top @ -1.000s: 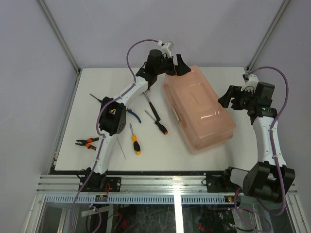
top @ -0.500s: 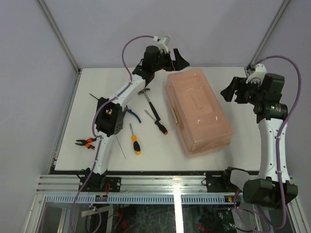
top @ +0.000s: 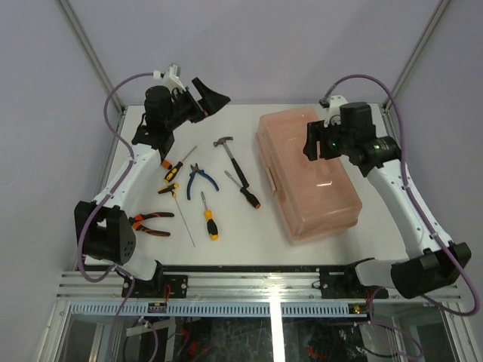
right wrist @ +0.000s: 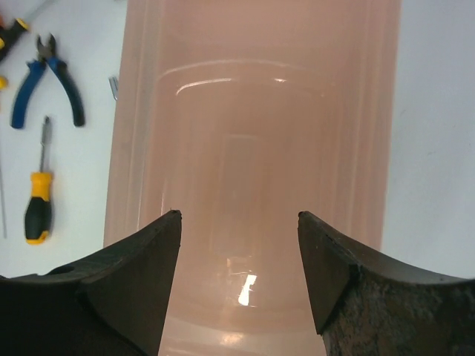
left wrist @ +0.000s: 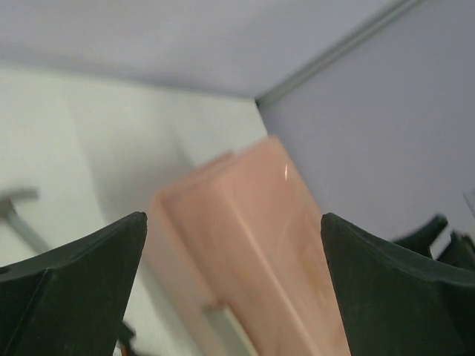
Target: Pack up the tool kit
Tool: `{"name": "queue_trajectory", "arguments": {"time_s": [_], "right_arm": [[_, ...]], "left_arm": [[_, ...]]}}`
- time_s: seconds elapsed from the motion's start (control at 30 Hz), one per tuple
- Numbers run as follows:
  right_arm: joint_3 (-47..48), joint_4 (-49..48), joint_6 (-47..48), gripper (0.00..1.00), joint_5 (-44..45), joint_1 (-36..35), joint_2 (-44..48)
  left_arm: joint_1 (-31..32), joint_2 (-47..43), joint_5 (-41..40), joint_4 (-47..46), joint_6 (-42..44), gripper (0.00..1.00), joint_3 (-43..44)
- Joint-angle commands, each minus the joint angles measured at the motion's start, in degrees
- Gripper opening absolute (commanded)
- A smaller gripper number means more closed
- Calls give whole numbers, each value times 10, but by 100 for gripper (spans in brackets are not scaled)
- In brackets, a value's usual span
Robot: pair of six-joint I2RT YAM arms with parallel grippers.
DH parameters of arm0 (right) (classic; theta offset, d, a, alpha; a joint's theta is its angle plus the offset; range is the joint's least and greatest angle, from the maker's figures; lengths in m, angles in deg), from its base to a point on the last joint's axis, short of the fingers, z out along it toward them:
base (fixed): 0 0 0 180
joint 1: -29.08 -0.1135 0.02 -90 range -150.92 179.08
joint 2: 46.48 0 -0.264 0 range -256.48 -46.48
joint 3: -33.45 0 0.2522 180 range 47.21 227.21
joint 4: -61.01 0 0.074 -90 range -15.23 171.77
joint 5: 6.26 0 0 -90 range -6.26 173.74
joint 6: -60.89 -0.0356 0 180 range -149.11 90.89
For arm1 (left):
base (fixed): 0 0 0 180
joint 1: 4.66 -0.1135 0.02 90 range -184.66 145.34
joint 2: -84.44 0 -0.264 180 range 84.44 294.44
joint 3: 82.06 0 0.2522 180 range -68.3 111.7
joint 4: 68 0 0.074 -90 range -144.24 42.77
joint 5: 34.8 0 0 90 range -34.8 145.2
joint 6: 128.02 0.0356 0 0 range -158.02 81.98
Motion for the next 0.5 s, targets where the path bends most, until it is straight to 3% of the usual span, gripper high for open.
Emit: {"name": "queue_trajectory", "arguments": {"time_s": [0.0,0.23,0.47], "right_arm": [[19,24,-11,71,118,-58,-26],[97,115,-25,69,198,-104,-116],[138,181,-62,66,208,-115,-172]], "left_arm": [[14,-74,38,-1,-46,100,-157],[24,-140,50,17,-59,100,-250],[118,-123,53,2,-83,100,-276]]}}
